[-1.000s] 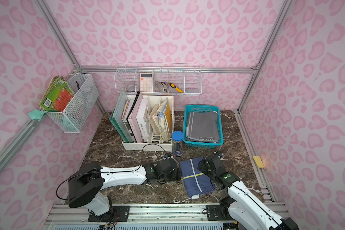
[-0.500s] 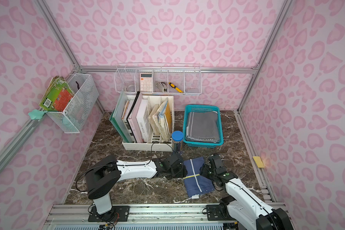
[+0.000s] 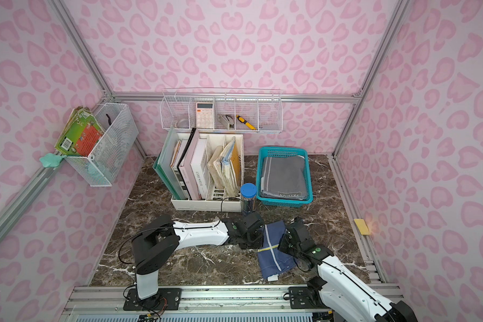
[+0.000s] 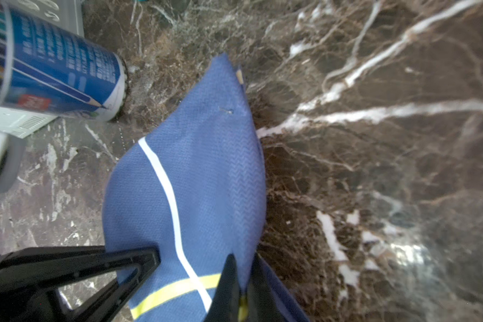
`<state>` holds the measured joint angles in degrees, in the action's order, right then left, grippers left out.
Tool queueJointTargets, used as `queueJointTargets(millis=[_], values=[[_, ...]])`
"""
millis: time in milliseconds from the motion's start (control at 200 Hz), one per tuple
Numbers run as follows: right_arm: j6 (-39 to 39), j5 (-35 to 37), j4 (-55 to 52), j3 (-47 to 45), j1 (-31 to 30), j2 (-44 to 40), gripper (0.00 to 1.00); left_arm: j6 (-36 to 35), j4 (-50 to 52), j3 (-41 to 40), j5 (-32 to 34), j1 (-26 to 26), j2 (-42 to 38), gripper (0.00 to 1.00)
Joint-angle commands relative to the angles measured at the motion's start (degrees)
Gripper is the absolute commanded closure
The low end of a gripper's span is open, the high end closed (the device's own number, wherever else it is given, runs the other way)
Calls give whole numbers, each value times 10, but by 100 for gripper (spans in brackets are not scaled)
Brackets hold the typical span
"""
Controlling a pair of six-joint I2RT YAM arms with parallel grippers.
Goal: Put the folded pillowcase in the basket
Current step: Pick up the pillowcase at the center of the board.
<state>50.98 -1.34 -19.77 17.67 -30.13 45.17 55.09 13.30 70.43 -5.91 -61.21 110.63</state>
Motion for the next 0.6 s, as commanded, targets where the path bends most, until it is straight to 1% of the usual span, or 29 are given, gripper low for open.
queueJointTargets(millis=[0, 50, 165, 180, 295, 375, 465, 510, 595], values=[[11, 36, -42, 23, -1, -30, 99, -35, 75, 44, 42, -12, -11, 97], [12, 44, -58, 36, -1, -44, 100, -44, 101, 72, 58, -18, -13, 100], [12, 62, -90, 73, -1, -71, 100, -64, 146, 125, 79, -24, -19, 100], [11, 65, -92, 78, -1, -73, 100, -66, 151, 143, 81, -25, -20, 100], [-2, 93, -113, 126, -1, -83, 100, -86, 194, 211, 97, -25, -19, 100], [-18, 115, -114, 159, 1, -81, 100, -107, 216, 260, 108, -25, -12, 100], [-40, 132, -106, 189, 5, -68, 100, -152, 206, 298, 123, -25, 0, 100], [-52, 136, -97, 203, 10, -58, 100, -161, 201, 315, 137, -24, 6, 100], [-77, 131, -73, 224, 30, -38, 100, -175, 212, 357, 143, -13, 18, 100]])
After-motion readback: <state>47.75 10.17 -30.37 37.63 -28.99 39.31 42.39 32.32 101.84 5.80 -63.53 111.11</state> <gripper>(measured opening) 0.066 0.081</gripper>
